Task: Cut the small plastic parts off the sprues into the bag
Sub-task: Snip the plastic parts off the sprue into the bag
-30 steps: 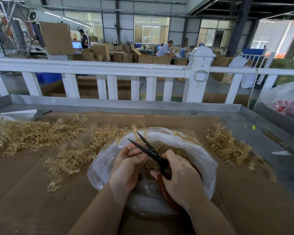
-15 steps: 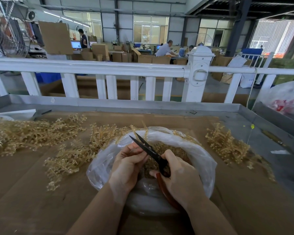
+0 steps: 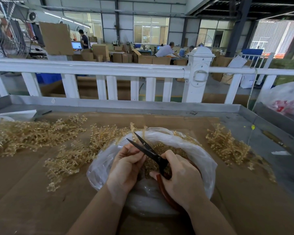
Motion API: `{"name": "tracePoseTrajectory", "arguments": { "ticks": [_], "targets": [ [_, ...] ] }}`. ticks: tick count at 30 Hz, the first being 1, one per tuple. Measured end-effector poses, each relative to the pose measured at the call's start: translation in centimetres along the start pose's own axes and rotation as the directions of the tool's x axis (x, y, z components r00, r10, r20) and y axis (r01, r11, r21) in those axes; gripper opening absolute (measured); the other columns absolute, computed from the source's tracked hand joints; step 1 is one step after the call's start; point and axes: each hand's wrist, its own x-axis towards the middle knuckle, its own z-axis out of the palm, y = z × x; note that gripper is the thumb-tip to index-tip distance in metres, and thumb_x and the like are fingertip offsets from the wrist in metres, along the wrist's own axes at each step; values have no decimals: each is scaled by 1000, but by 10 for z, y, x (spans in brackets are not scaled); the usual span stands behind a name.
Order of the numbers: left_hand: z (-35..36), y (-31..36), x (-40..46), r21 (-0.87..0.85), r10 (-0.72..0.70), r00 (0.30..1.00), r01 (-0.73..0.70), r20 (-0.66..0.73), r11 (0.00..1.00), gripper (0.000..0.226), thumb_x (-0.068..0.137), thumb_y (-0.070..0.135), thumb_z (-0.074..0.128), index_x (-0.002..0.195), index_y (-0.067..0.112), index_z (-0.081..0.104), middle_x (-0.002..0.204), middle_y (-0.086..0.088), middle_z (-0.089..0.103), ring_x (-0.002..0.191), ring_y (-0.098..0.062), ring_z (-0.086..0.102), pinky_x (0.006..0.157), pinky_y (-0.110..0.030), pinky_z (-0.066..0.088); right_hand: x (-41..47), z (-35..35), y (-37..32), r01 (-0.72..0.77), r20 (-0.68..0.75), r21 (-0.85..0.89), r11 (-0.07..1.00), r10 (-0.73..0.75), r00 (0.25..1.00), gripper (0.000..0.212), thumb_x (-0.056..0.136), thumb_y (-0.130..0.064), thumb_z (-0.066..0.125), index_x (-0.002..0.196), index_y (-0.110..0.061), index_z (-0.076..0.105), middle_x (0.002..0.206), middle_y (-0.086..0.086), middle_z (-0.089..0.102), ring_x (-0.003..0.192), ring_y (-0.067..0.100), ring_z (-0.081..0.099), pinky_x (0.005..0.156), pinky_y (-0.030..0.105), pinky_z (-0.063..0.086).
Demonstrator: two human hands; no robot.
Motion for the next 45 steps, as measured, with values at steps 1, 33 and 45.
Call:
{"name": "tracePoseTrajectory", "arguments": {
  "ticks": [1,33,45],
  "targets": [
    [0,1,1,-14,-8,1000,8,-6,1000,33,85,-19,40,93,6,61,83,-8,63,73,-14,67,58,-20,56,0,0,0,-15,2,16,1000,15,1000,36,74,-52,70,94,-25,55,82,-12,61,77,9,58,65,23,49],
    [-3,-2,3,21,-29,999,28,31,999,33,80,-1,57,110,9,64,86,-9,69,71,-12,68,61,-21,57,0,1,6,-129,46,25,991,128,991,38,75,-54,68,98,-27,54,86,-12,62,81,9,58,67,19,43],
    [1,-1,2,-5,4,996,-5,-90,1000,9,90,12,56,88,7,64,62,-1,64,56,-8,62,57,-19,56,0,0,6,-115,68,-21,993,116,991,37,75,-54,69,98,-29,53,82,-12,60,78,8,57,64,18,41]
  ]
}}
